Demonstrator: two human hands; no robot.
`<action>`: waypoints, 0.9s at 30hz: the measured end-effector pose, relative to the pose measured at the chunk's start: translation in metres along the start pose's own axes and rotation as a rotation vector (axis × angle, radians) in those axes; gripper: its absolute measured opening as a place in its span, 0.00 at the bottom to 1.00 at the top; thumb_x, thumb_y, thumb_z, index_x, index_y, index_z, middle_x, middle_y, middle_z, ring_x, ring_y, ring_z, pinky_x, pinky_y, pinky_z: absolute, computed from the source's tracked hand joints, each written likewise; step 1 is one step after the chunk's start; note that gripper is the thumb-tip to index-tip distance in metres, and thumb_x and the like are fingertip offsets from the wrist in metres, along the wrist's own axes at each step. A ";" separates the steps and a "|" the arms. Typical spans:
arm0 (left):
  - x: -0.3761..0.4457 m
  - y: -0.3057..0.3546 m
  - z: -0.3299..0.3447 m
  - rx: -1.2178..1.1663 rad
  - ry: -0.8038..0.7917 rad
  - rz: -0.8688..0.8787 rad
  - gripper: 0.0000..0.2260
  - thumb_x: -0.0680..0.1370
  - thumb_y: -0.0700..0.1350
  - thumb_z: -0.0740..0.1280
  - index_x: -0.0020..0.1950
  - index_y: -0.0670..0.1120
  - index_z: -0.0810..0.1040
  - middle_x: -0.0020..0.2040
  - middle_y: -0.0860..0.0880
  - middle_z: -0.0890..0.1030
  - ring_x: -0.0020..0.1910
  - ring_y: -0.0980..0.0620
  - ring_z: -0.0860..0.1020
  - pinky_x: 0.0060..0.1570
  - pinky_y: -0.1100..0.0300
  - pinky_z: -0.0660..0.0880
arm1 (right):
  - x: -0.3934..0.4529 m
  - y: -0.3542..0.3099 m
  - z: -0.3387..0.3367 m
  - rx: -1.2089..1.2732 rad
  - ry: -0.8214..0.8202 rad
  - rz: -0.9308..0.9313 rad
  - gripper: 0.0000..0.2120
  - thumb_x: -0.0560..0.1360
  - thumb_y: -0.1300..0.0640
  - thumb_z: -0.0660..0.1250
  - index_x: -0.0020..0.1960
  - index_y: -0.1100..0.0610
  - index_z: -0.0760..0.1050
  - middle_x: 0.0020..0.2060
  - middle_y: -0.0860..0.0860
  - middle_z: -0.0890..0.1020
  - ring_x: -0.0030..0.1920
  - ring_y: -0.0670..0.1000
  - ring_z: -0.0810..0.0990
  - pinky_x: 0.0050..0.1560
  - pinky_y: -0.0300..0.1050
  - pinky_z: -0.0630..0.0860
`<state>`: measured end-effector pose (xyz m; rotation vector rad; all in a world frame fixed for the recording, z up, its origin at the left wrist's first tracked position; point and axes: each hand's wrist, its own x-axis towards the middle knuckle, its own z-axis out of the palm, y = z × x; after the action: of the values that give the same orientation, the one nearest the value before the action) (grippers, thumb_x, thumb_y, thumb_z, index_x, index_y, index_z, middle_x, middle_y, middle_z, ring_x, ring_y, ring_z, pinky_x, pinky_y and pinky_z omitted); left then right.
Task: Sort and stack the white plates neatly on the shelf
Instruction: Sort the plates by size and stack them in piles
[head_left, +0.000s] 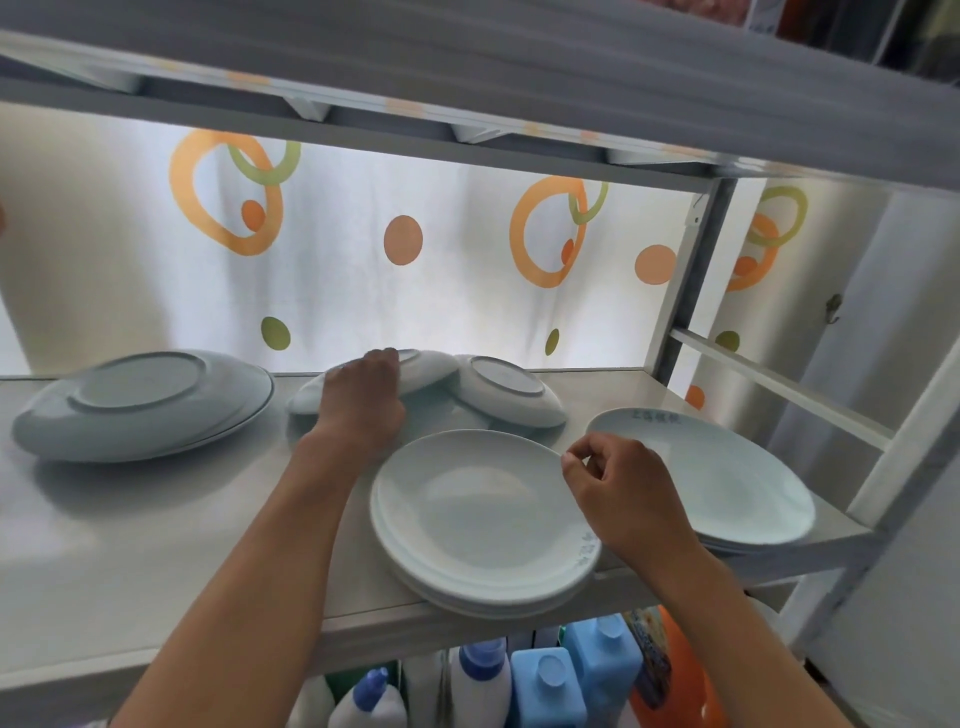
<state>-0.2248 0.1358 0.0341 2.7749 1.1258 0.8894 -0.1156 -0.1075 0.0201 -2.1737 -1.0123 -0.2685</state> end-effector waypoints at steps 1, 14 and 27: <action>0.002 -0.002 0.000 0.017 0.045 -0.009 0.14 0.71 0.34 0.62 0.56 0.42 0.74 0.53 0.42 0.80 0.51 0.39 0.79 0.51 0.51 0.72 | -0.001 0.001 0.001 0.002 0.001 -0.002 0.07 0.76 0.52 0.66 0.43 0.53 0.80 0.31 0.45 0.79 0.33 0.44 0.77 0.34 0.34 0.68; 0.001 0.005 -0.039 -0.776 0.691 -0.153 0.17 0.68 0.29 0.57 0.46 0.45 0.79 0.34 0.51 0.76 0.34 0.53 0.69 0.34 0.65 0.65 | 0.009 0.005 0.001 0.105 0.014 0.031 0.08 0.77 0.52 0.66 0.44 0.53 0.81 0.35 0.46 0.82 0.36 0.44 0.80 0.40 0.34 0.74; -0.004 0.037 -0.031 -1.747 0.034 -0.379 0.14 0.69 0.24 0.60 0.42 0.40 0.79 0.33 0.48 0.84 0.34 0.48 0.82 0.38 0.57 0.80 | 0.040 0.007 -0.028 0.692 -0.140 0.126 0.17 0.79 0.45 0.58 0.61 0.54 0.72 0.37 0.57 0.83 0.30 0.53 0.79 0.26 0.43 0.72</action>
<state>-0.2189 0.1000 0.0663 1.0723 0.3440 1.0254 -0.0809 -0.1056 0.0549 -1.6210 -0.8695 0.2663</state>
